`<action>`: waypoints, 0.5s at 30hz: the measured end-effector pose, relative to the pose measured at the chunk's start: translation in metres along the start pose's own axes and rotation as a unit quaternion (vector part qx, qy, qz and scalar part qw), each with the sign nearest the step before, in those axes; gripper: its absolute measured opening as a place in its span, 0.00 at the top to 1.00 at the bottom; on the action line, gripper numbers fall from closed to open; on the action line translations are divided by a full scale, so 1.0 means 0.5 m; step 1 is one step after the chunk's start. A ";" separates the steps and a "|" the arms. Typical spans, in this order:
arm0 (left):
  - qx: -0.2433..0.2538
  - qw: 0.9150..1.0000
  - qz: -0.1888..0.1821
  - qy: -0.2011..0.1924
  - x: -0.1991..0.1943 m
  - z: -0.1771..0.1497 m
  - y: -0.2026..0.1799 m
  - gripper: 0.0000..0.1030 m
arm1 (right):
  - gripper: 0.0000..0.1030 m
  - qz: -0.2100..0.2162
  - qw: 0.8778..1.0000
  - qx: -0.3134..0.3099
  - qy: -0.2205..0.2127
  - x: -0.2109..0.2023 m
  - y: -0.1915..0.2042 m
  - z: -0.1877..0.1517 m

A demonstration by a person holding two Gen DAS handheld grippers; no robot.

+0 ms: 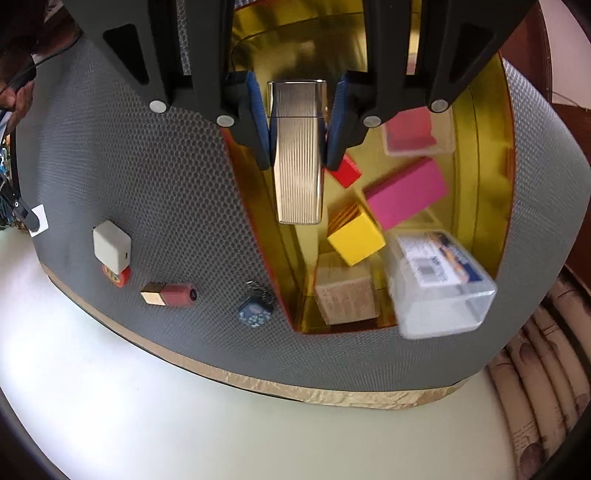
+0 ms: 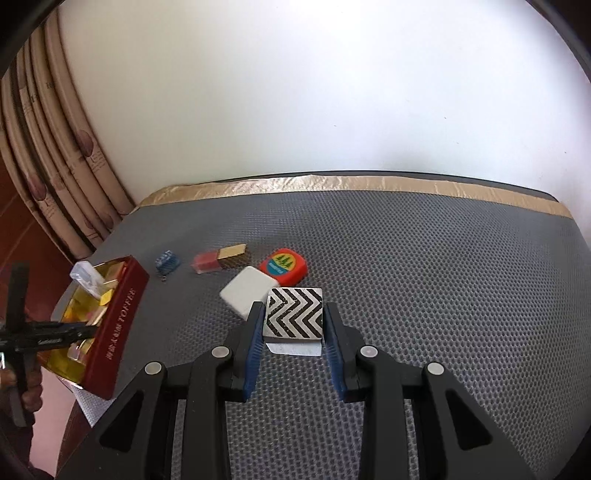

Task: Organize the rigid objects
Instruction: 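Release the power bank in the tray while the right gripper grasps the chevron cube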

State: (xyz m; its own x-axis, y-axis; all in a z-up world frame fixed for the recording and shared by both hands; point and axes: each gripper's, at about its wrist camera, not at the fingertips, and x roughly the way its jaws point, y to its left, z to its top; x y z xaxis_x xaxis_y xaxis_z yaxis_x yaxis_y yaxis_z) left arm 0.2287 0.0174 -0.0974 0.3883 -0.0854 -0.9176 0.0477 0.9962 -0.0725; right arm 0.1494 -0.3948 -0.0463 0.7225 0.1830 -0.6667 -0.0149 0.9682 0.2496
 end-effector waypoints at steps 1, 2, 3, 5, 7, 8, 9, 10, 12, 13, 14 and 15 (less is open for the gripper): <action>-0.001 1.000 -0.001 -0.001 0.001 0.005 0.001 0.70 | 0.72 0.001 1.000 -0.003 -0.001 -0.002 0.007 0.000; -0.005 1.000 0.001 -0.005 0.000 0.011 0.002 0.70 | 0.72 0.004 1.000 -0.005 -0.001 -0.005 0.013 0.000; -0.007 1.000 0.002 -0.009 -0.004 0.014 0.003 0.70 | 0.72 0.006 1.000 -0.006 -0.001 -0.006 0.019 0.000; -0.010 1.000 -0.001 -0.024 -0.019 0.021 0.005 0.69 | 0.72 0.011 1.000 -0.009 -0.001 -0.011 0.032 -0.001; -0.012 0.999 0.003 -0.048 -0.042 0.024 0.008 0.69 | 0.72 0.018 1.000 -0.013 -0.002 -0.016 0.048 -0.001; -0.013 0.998 0.002 -0.054 -0.052 0.022 0.011 0.68 | 0.72 0.025 1.000 -0.013 -0.002 -0.019 0.057 0.000; -0.018 0.998 0.003 -0.059 -0.062 0.017 0.016 0.68 | 0.72 0.034 0.999 -0.011 -0.002 -0.023 0.066 0.001; -0.025 0.998 0.006 -0.066 -0.075 0.008 0.024 0.67 | 0.72 0.044 0.999 -0.011 -0.001 -0.026 0.079 0.002; -0.034 0.997 0.012 -0.070 -0.094 -0.010 0.038 0.66 | 0.72 0.061 0.998 -0.018 -0.003 -0.034 0.112 0.007; -0.042 0.996 0.021 -0.071 -0.104 -0.026 0.048 0.65 | 0.72 0.071 0.997 -0.024 -0.004 -0.039 0.132 0.009; -0.049 0.996 0.030 -0.073 -0.110 -0.038 0.056 0.65 | 0.72 0.084 0.996 -0.029 -0.004 -0.041 0.156 0.011; -0.058 0.995 0.044 -0.073 -0.119 -0.054 0.068 0.64 | 0.72 0.097 0.995 -0.033 -0.002 -0.044 0.176 0.013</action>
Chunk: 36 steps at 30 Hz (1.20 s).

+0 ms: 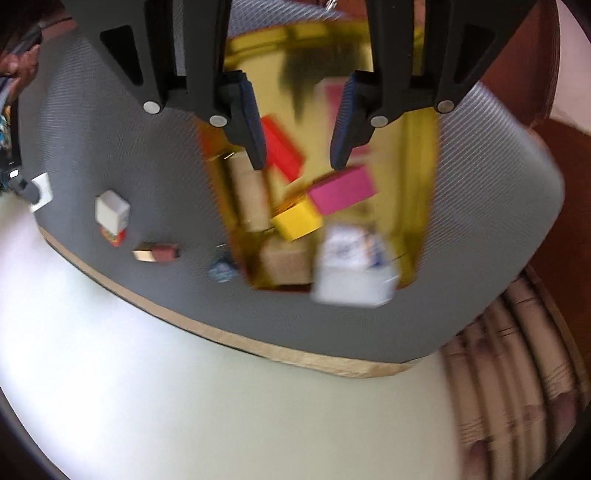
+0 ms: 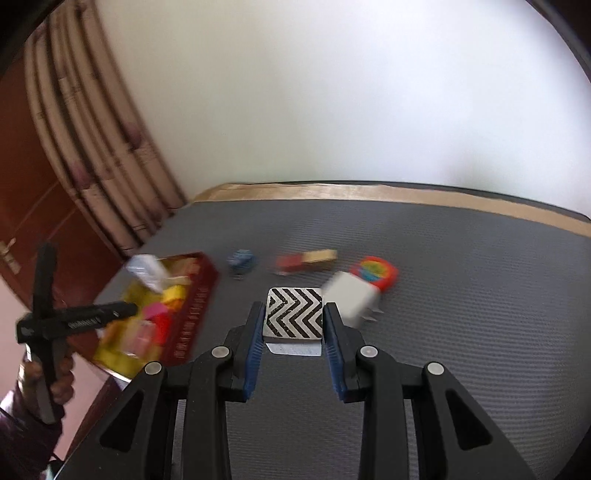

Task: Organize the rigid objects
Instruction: 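Release the power bank in the tray while the right gripper grasps the chevron cube, then place the chevron cube in the tray with the right gripper and open it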

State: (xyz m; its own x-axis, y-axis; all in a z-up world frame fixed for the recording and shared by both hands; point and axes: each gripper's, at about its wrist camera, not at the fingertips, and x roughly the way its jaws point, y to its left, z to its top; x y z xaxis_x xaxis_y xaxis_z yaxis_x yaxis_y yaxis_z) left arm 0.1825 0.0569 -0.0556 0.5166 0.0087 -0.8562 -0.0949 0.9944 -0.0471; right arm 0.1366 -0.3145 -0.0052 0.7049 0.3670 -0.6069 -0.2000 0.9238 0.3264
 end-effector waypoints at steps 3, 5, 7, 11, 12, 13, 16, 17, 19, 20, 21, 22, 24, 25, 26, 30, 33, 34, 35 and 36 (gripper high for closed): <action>-0.031 0.999 0.029 0.000 -0.025 -0.044 0.044 0.64 | 0.72 0.047 0.999 -0.013 0.008 0.013 0.076 0.009; -0.049 0.998 0.047 -0.004 -0.047 -0.080 0.072 0.64 | 0.72 0.084 0.996 -0.022 0.021 0.031 0.131 0.012; -0.056 0.996 0.063 -0.008 -0.064 -0.110 0.090 0.63 | 0.72 0.115 0.992 -0.031 0.037 0.054 0.183 0.011; -0.047 0.994 0.097 -0.025 -0.092 -0.155 0.105 0.62 | 0.72 0.157 0.983 -0.047 0.087 0.129 0.277 -0.010; -0.045 0.993 0.104 -0.031 -0.095 -0.160 0.105 0.62 | 0.72 0.161 0.981 -0.052 0.100 0.147 0.294 -0.018; -0.042 0.992 0.113 -0.040 -0.101 -0.166 0.107 0.62 | 0.72 0.160 0.979 -0.059 0.113 0.170 0.316 -0.031; -0.040 0.990 0.117 -0.061 -0.117 -0.173 0.112 0.62 | 0.72 0.153 0.976 -0.070 0.136 0.215 0.346 -0.055; -0.041 0.990 0.117 -0.068 -0.121 -0.174 0.113 0.62 | 0.72 0.148 0.976 -0.071 0.143 0.231 0.351 -0.064; -0.038 0.989 0.116 -0.077 -0.125 -0.172 0.115 0.62 | 0.72 0.140 0.975 -0.072 0.156 0.250 0.357 -0.077; -0.036 0.989 0.116 -0.078 -0.125 -0.173 0.116 0.62 | 0.72 0.133 0.975 -0.074 0.160 0.259 0.359 -0.082; -0.036 0.990 0.115 -0.080 -0.127 -0.174 0.116 0.62 | 0.72 0.130 0.975 -0.074 0.163 0.267 0.360 -0.084; -0.035 0.990 0.113 -0.081 -0.127 -0.174 0.117 0.62 | 0.72 0.129 0.975 -0.073 0.167 0.273 0.361 -0.085; -0.031 0.990 0.112 -0.081 -0.125 -0.174 0.116 0.62 | 0.72 0.119 0.975 -0.077 0.170 0.282 0.364 -0.089; -0.031 0.990 0.112 -0.080 -0.124 -0.173 0.118 0.62 | 0.72 0.116 0.975 -0.079 0.171 0.286 0.364 -0.089; -0.034 0.990 0.108 -0.080 -0.125 -0.173 0.120 0.62 | 0.72 0.113 0.975 -0.083 0.173 0.293 0.368 -0.091; -0.037 0.991 0.100 -0.081 -0.126 -0.172 0.125 0.61 | 0.72 0.098 0.975 -0.094 0.177 0.312 0.374 -0.095; -0.034 0.991 0.102 -0.079 -0.119 -0.170 0.125 0.61 | 0.71 0.094 0.975 -0.098 0.174 0.321 0.379 -0.098; -0.032 0.991 0.103 -0.077 -0.118 -0.170 0.124 0.61 | 0.70 0.095 0.976 -0.097 0.172 0.322 0.379 -0.097; -0.031 0.991 0.104 -0.077 -0.116 -0.171 0.122 0.61 | 0.70 0.093 0.977 -0.097 0.167 0.320 0.380 -0.094; -0.030 0.991 0.105 -0.077 -0.116 -0.171 0.122 0.61 | 0.69 0.095 0.977 -0.095 0.163 0.316 0.379 -0.092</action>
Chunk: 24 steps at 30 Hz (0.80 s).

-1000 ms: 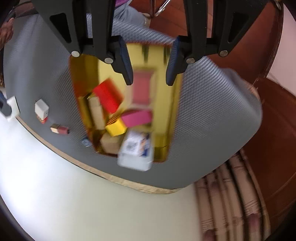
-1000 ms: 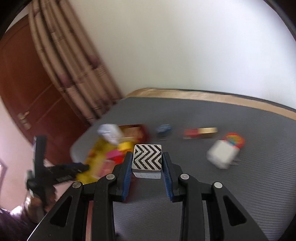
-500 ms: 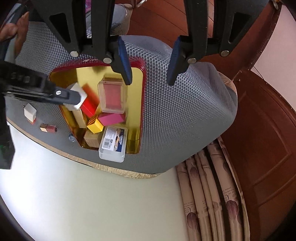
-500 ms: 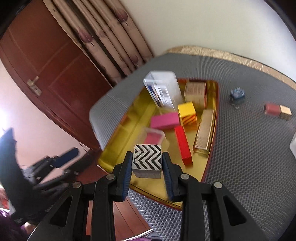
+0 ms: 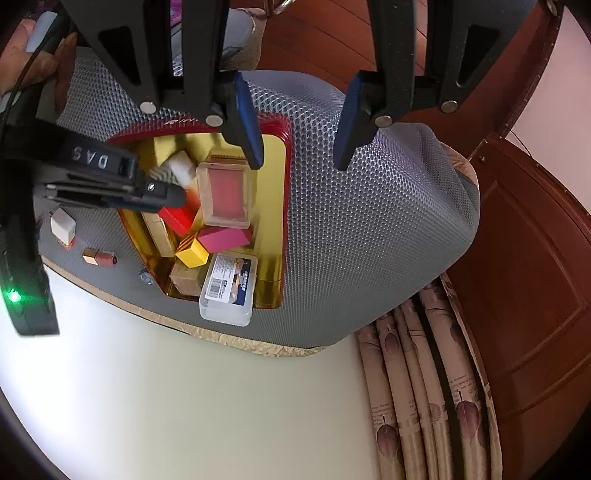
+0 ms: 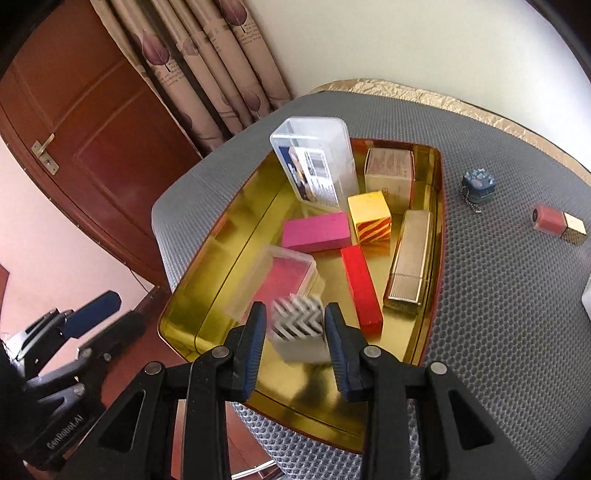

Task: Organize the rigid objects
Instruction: 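Place the chevron cube in the tray with the right gripper and open it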

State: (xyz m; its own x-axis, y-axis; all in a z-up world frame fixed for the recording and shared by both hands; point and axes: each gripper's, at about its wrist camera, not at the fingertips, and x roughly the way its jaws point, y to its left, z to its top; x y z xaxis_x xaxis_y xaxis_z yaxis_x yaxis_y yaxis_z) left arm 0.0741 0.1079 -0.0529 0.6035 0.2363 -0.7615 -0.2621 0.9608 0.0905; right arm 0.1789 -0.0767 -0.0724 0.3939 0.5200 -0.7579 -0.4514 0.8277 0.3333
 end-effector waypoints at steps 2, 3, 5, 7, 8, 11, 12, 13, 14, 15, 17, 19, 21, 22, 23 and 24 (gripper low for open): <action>0.007 1.000 0.008 -0.002 0.001 -0.001 -0.006 0.61 | 0.66 0.015 1.000 0.010 -0.013 -0.014 -0.005 0.003; 0.012 1.000 0.012 -0.003 0.002 -0.002 -0.009 0.61 | 0.64 0.020 0.999 0.016 -0.023 -0.027 -0.010 0.004; 0.023 1.000 0.018 -0.005 0.003 -0.004 -0.016 0.61 | 0.63 0.017 0.998 0.023 -0.052 -0.064 -0.027 0.000; 0.033 0.999 0.015 -0.007 0.001 -0.005 -0.025 0.61 | 0.58 -0.007 0.996 0.030 -0.078 -0.104 -0.056 -0.017; 0.037 0.999 0.011 -0.009 0.000 -0.006 -0.029 0.61 | 0.52 -0.036 0.995 0.031 -0.087 -0.125 -0.078 -0.033; 0.058 0.998 -0.022 -0.013 -0.013 -0.005 -0.054 0.61 | 0.44 -0.144 0.986 0.022 -0.082 -0.168 -0.163 -0.091; 0.068 0.997 -0.040 -0.012 -0.019 -0.001 -0.066 0.61 | 0.44 -0.176 0.981 0.024 -0.074 -0.179 -0.195 -0.112; 0.080 0.995 -0.053 -0.015 -0.024 0.005 -0.079 0.61 | 0.44 -0.207 0.976 0.030 -0.066 -0.194 -0.231 -0.134; 0.094 0.993 -0.067 -0.019 -0.031 0.013 -0.094 0.61 | 0.44 -0.241 0.968 0.036 -0.058 -0.212 -0.271 -0.156; 0.111 0.990 -0.083 -0.023 -0.036 0.026 -0.113 0.61 | 0.44 -0.272 0.960 0.038 -0.052 -0.227 -0.301 -0.173; 0.149 0.982 -0.113 -0.035 -0.048 0.061 -0.157 0.61 | 0.41 -0.329 0.942 0.045 -0.041 -0.260 -0.367 -0.205; 0.174 0.970 -0.168 -0.034 -0.050 0.114 -0.203 0.61 | 0.34 -0.369 0.927 0.058 -0.038 -0.290 -0.423 -0.231; 0.187 0.960 -0.208 -0.032 -0.041 0.159 -0.238 0.59 | 0.27 -0.389 0.918 0.069 -0.036 -0.307 -0.463 -0.247; 0.192 0.955 -0.225 -0.028 -0.029 0.186 -0.261 0.57 | 0.25 -0.392 0.916 0.080 -0.037 -0.314 -0.482 -0.255; 0.200 0.950 -0.238 -0.016 -0.009 0.216 -0.288 0.53 | 0.25 -0.390 0.915 0.095 -0.043 -0.322 -0.500 -0.263; 0.206 0.947 -0.246 -0.010 0.006 0.235 -0.309 0.52 | 0.24 -0.384 0.915 0.111 -0.051 -0.328 -0.516 -0.271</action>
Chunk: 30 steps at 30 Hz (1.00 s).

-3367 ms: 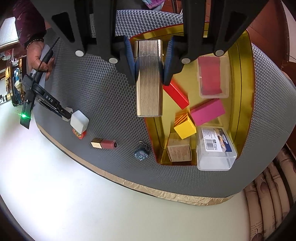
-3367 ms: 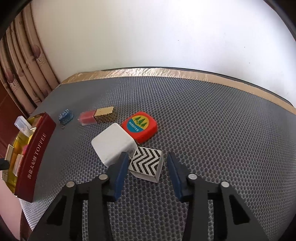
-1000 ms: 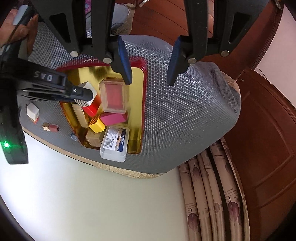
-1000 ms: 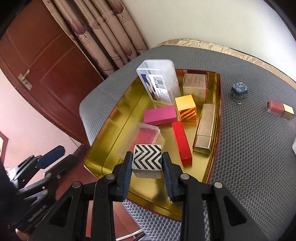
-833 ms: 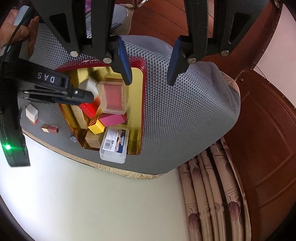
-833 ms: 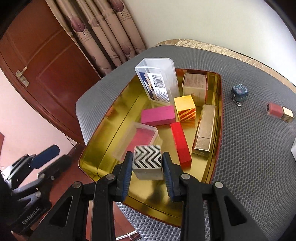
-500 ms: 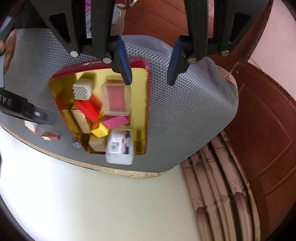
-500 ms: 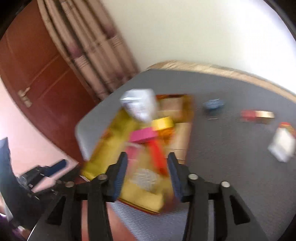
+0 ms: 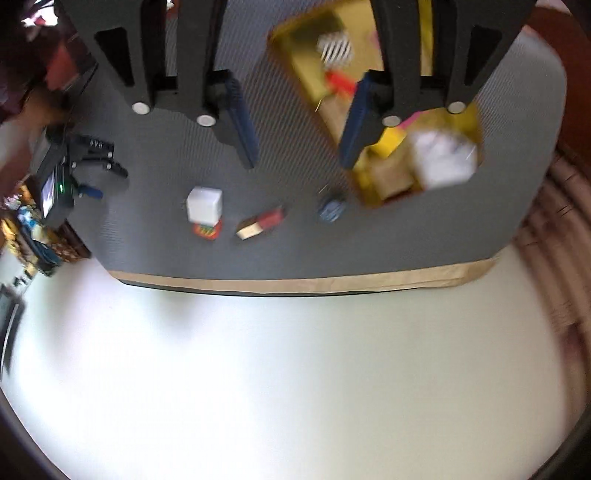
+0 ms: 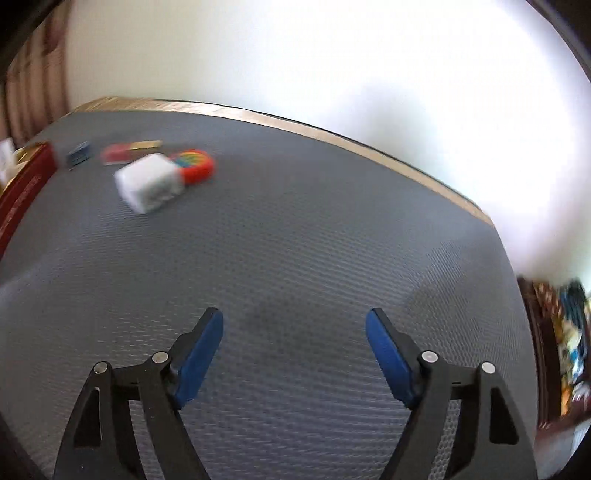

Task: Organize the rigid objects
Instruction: 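Place the chevron cube in the tray with the right gripper and open it, then grasp the blue keychain pouch with the left gripper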

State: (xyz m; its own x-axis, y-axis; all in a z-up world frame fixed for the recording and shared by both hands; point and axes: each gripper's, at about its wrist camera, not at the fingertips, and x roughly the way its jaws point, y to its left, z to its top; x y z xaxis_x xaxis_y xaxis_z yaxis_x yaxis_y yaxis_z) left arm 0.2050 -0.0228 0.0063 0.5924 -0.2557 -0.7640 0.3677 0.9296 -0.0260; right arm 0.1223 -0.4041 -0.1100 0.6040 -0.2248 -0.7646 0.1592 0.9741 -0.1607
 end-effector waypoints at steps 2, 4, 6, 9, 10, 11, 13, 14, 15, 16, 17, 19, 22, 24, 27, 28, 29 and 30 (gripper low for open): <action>0.024 1.000 -0.004 0.012 0.061 0.054 -0.004 0.52 | 0.23 0.017 0.999 0.030 0.005 0.015 -0.023 -0.010; 0.059 0.997 -0.017 0.036 0.127 0.096 -0.008 0.52 | 0.22 0.028 0.999 0.044 -0.001 0.014 -0.034 -0.008; 0.089 0.994 -0.029 0.064 0.185 0.119 -0.012 0.52 | 0.19 0.036 0.998 0.050 -0.012 0.008 -0.040 -0.009; 0.143 0.983 -0.028 0.109 0.271 0.134 -0.016 0.52 | 0.18 0.051 0.997 0.057 -0.014 0.007 -0.050 -0.011; 0.155 0.980 -0.027 0.120 0.295 0.136 -0.013 0.52 | 0.18 0.054 0.997 0.059 -0.014 0.008 -0.053 -0.011; 0.160 0.978 -0.032 0.133 0.311 0.135 -0.007 0.52 | 0.17 0.057 0.996 0.060 -0.014 0.008 -0.055 -0.011; 0.168 0.975 -0.002 0.148 0.352 0.137 0.009 0.52 | 0.17 0.063 0.996 0.062 -0.013 0.007 -0.064 -0.012; 0.170 0.973 -0.002 0.154 0.363 0.134 0.017 0.52 | 0.17 0.065 0.996 0.063 -0.013 0.007 -0.064 -0.012; 0.171 0.972 -0.002 0.163 0.377 0.132 0.024 0.52 | 0.17 0.068 0.996 0.063 -0.012 0.007 -0.065 -0.011; 0.168 0.971 0.004 0.171 0.392 0.125 0.035 0.52 | 0.17 0.069 0.996 0.063 -0.011 0.008 -0.067 -0.010; 0.168 0.970 0.008 0.177 0.402 0.124 0.041 0.52 | 0.17 0.068 0.996 0.062 -0.011 0.008 -0.067 -0.010; 0.168 0.966 0.010 0.196 0.428 0.114 0.052 0.52 | 0.17 0.069 0.996 0.061 -0.009 0.006 -0.059 -0.016; 0.163 0.965 0.012 0.207 0.452 0.099 0.063 0.52 | 0.17 0.070 0.996 0.061 -0.004 0.017 -0.055 -0.015; 0.160 0.964 0.019 0.212 0.464 0.100 0.073 0.52 | 0.17 0.072 0.996 0.061 -0.002 0.019 -0.054 -0.015; 0.146 0.965 0.012 0.216 0.477 0.097 0.086 0.52 | 0.17 0.074 0.995 0.062 0.002 0.022 -0.051 -0.017; 0.133 0.968 0.001 0.211 0.480 0.097 0.093 0.52 | 0.17 0.074 0.995 0.062 0.003 0.023 -0.050 -0.017; 0.121 0.970 -0.013 0.212 0.485 0.099 0.099 0.53 | 0.17 0.073 0.995 0.061 0.004 0.023 -0.049 -0.017; 0.109 0.970 -0.022 0.215 0.487 0.099 0.105 0.60 | 0.17 0.073 0.995 0.061 0.004 0.024 -0.049 -0.017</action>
State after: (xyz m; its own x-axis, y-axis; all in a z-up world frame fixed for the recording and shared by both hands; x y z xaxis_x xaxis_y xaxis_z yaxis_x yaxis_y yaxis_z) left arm 0.4042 -0.0494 -0.1493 0.2371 -0.1158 -0.9646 0.5569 0.8297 0.0373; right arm 0.1188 -0.4304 -0.1205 0.6211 -0.0794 -0.7797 0.1641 0.9860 0.0304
